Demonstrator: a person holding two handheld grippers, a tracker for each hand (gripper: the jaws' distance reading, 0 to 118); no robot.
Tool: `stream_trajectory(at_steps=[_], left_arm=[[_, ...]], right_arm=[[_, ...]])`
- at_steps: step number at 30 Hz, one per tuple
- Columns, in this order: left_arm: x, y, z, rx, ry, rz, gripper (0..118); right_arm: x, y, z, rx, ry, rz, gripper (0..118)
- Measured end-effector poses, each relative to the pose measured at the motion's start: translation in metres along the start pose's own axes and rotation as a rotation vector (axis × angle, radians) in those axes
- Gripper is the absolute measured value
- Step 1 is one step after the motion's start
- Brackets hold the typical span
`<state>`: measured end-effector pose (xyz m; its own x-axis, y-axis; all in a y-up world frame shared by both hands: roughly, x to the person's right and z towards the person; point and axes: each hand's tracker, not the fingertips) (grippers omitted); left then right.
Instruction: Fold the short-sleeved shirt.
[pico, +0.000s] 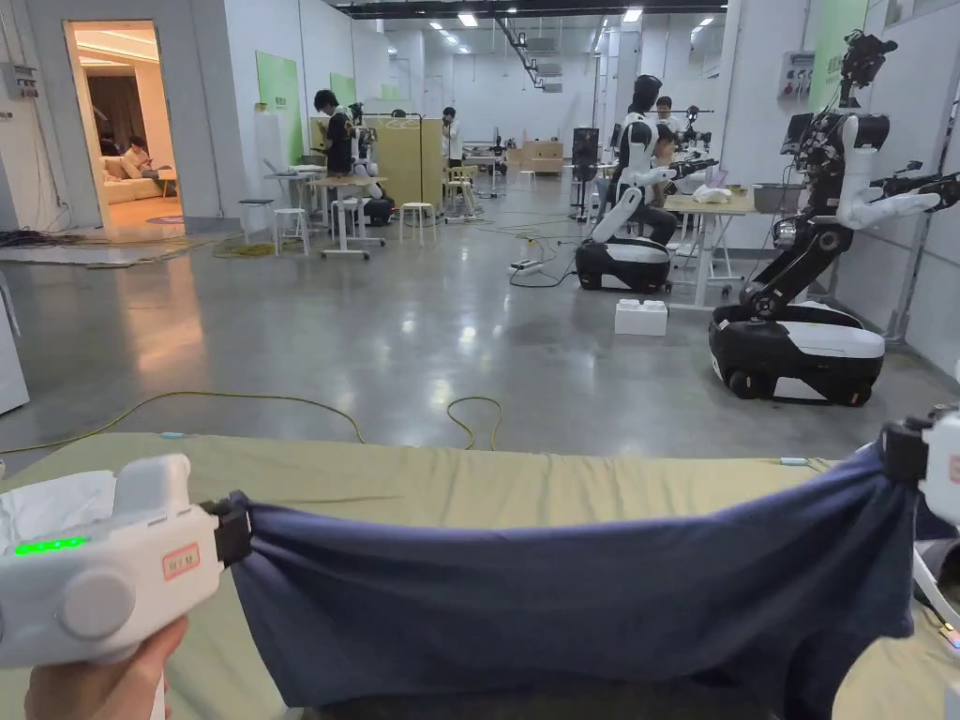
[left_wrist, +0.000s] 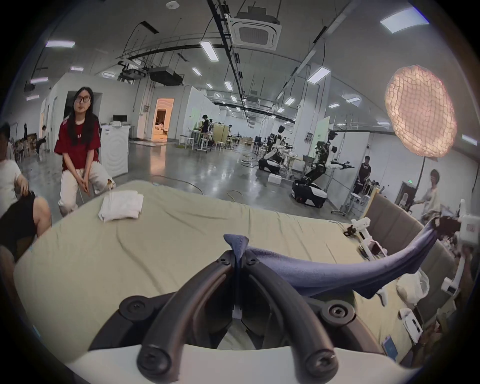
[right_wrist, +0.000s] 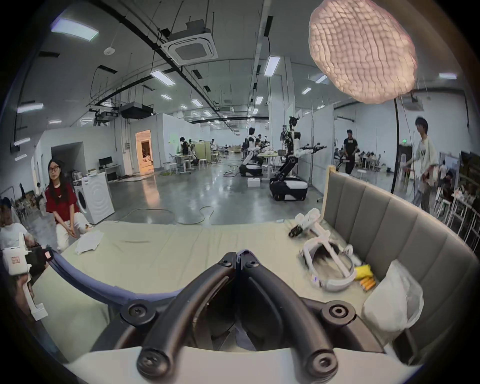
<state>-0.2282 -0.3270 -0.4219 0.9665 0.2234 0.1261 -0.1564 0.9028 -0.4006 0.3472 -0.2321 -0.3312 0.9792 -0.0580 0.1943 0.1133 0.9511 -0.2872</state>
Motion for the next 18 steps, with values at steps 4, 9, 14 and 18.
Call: stream_trajectory(at_steps=[4, 9, 14, 18], left_arm=[[-0.014, -0.040, 0.042, -0.025, -0.033, 0.026, 5], [-0.024, -0.100, 0.109, -0.029, -0.060, 0.009, 5], [-0.033, -0.159, 0.162, -0.078, -0.062, 0.001, 5], [-0.043, -0.201, 0.184, -0.168, -0.064, -0.010, 5]], right_arm=[[0.011, -0.056, 0.044, -0.026, 0.008, -0.029, 2], [0.022, -0.118, 0.107, -0.041, 0.014, -0.074, 2], [0.027, -0.178, 0.163, -0.103, 0.007, -0.053, 2], [0.027, -0.233, 0.193, -0.222, -0.002, -0.059, 2]])
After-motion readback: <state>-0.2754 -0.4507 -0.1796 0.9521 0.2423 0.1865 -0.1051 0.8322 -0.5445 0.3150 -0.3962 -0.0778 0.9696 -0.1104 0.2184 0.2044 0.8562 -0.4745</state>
